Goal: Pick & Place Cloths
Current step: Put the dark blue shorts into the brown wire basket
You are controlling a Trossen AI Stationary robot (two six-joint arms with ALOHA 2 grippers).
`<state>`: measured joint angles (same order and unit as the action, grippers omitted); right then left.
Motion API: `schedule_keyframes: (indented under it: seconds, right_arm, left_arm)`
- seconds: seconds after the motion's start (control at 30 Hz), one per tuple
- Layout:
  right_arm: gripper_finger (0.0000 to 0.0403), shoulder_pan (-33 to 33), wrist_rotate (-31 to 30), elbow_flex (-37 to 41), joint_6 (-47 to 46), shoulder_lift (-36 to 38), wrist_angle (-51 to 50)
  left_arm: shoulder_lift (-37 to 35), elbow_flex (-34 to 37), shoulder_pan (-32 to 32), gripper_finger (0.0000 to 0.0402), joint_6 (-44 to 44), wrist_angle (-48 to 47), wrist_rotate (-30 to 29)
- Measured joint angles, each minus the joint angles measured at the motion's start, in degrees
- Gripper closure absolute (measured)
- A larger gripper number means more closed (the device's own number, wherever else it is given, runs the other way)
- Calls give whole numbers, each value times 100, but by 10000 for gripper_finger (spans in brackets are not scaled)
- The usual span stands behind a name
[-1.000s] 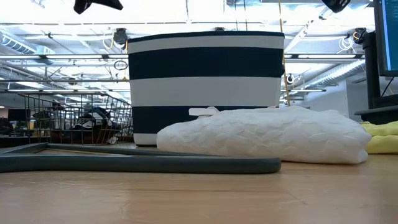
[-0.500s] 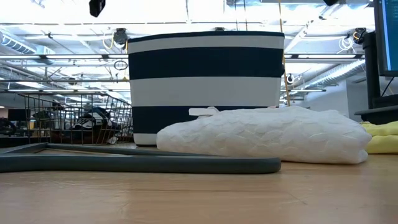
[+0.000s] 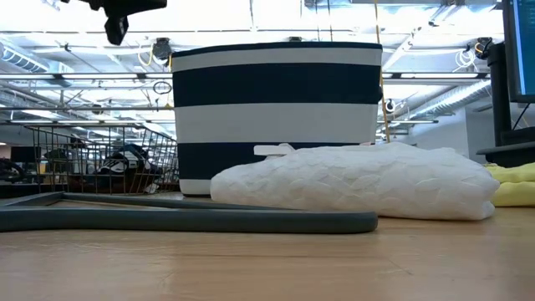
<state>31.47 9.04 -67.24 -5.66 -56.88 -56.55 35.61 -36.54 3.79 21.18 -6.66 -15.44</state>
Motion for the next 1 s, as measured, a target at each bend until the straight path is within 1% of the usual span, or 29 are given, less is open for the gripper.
schedule_keyframes:
  seconds: [0.1, 0.23, 0.4, 0.5, 0.6, 0.77, 1.0]
  right_arm:
    - [403, 254, 0, 0, -277, -252, -81]
    - [403, 401, 4, 0, -684, -677, -257]
    - [403, 401, 35, 0, -1312, -1231, -633]
    - [401, 354, 91, 0, -1369, -1490, -879]
    - [391, 262, 102, 0, -1690, -1669, -1036]
    - [351, 118, 148, 0, -2246, -1807, -1058]
    - [260, 113, 149, 0, -2647, -1810, -1059]
  left_arm:
    - [-160, 3, 145, 394, -140, -139, 6]
    - [-424, 3, 295, 398, -276, -392, 4]
    - [-781, 3, 421, 386, -310, -772, 40]
    - [-999, 3, 483, 391, -307, -1085, 42]
    - [-1199, 3, 528, 399, -307, -1264, 44]
    - [-1493, 3, 588, 388, -334, -1436, 47]
    - [-1743, 3, 603, 381, -351, -1594, 57]
